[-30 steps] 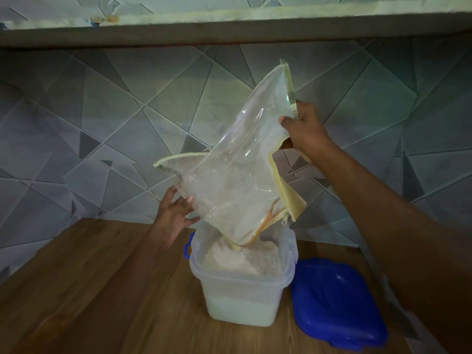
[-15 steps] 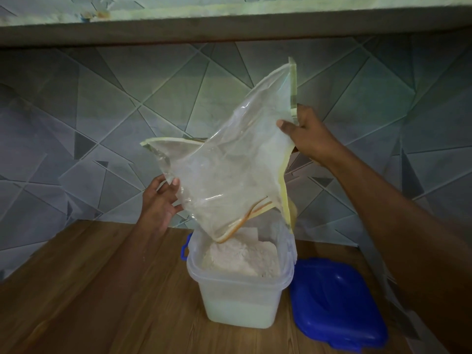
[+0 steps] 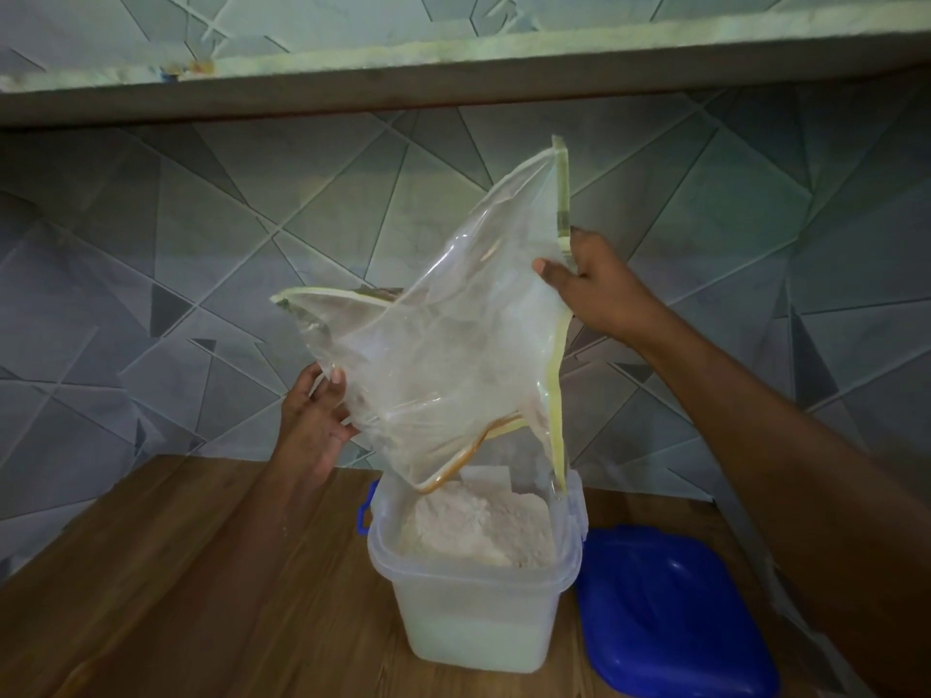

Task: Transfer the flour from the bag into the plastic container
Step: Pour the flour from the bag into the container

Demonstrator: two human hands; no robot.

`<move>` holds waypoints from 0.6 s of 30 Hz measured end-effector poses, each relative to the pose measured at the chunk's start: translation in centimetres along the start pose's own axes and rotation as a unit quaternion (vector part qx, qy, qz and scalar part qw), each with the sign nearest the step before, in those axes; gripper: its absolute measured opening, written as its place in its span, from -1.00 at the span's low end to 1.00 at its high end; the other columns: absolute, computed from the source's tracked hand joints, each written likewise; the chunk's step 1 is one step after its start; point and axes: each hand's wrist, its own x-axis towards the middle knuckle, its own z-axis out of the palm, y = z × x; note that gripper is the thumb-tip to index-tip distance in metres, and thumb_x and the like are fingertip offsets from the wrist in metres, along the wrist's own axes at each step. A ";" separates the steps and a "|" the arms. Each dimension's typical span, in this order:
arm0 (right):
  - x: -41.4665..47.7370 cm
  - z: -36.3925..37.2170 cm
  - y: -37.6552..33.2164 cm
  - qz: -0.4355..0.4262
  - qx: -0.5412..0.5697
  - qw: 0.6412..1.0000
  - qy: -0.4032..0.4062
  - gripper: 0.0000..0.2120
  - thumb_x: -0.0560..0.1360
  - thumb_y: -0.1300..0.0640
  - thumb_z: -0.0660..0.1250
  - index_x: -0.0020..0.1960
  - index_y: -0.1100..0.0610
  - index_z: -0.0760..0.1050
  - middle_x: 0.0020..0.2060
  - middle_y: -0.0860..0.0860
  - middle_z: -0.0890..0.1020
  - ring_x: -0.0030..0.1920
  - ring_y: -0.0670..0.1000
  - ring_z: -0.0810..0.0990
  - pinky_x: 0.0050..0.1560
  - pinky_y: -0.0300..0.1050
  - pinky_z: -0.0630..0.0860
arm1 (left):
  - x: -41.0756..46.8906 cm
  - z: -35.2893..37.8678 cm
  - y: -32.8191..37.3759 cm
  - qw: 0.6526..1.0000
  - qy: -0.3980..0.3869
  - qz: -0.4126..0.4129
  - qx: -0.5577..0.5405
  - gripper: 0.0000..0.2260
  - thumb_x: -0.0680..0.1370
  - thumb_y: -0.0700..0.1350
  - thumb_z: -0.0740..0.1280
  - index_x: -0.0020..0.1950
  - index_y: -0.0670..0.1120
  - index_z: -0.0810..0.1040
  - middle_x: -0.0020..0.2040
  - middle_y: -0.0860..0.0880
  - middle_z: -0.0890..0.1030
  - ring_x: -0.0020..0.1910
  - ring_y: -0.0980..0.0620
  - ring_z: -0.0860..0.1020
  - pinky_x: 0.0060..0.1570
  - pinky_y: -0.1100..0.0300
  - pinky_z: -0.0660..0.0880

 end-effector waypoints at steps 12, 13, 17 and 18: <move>0.0 -0.7 0.3 -0.017 0.005 1.000 0.010 -0.79 0.62 0.20 0.30 0.22 0.21 0.58 0.03 0.11 0.69 0.00 0.05 0.70 0.03 -0.05 0.66 | 0.1 1.4 0.5 1.000 -0.010 0.012 -0.010 -0.68 0.65 -0.19 0.27 0.41 -0.12 0.48 0.26 -0.10 0.65 0.22 -0.16 0.64 0.12 -0.17 0.61; 0.0 -0.7 0.4 -0.015 0.010 1.000 0.010 -0.79 0.62 0.19 0.31 0.22 0.20 0.58 0.03 0.09 0.69 0.00 0.03 0.71 0.03 -0.05 0.66 | 0.3 1.6 0.5 1.000 -0.007 0.010 -0.008 -0.69 0.66 -0.20 0.27 0.40 -0.12 0.50 0.25 -0.10 0.66 0.21 -0.15 0.64 0.13 -0.16 0.61; 0.4 -0.9 0.7 0.009 0.059 0.997 0.050 -0.75 0.60 0.16 0.35 0.26 0.16 0.54 0.08 0.06 0.69 0.00 0.00 0.71 -0.07 -0.07 0.68 | 1.3 2.2 0.4 1.000 0.018 0.008 0.001 -0.76 0.66 -0.21 0.27 0.29 -0.10 0.62 0.17 -0.11 0.70 0.19 -0.17 0.65 0.19 -0.19 0.58; 0.4 -0.8 0.7 0.018 0.070 0.995 0.063 -0.73 0.59 0.15 0.36 0.28 0.17 0.53 0.08 0.06 0.69 -0.02 -0.02 0.71 -0.11 -0.09 0.69 | 1.5 2.5 0.4 1.000 0.022 0.010 0.007 -0.79 0.65 -0.22 0.28 0.22 -0.08 0.65 0.14 -0.10 0.71 0.15 -0.16 0.66 0.19 -0.18 0.58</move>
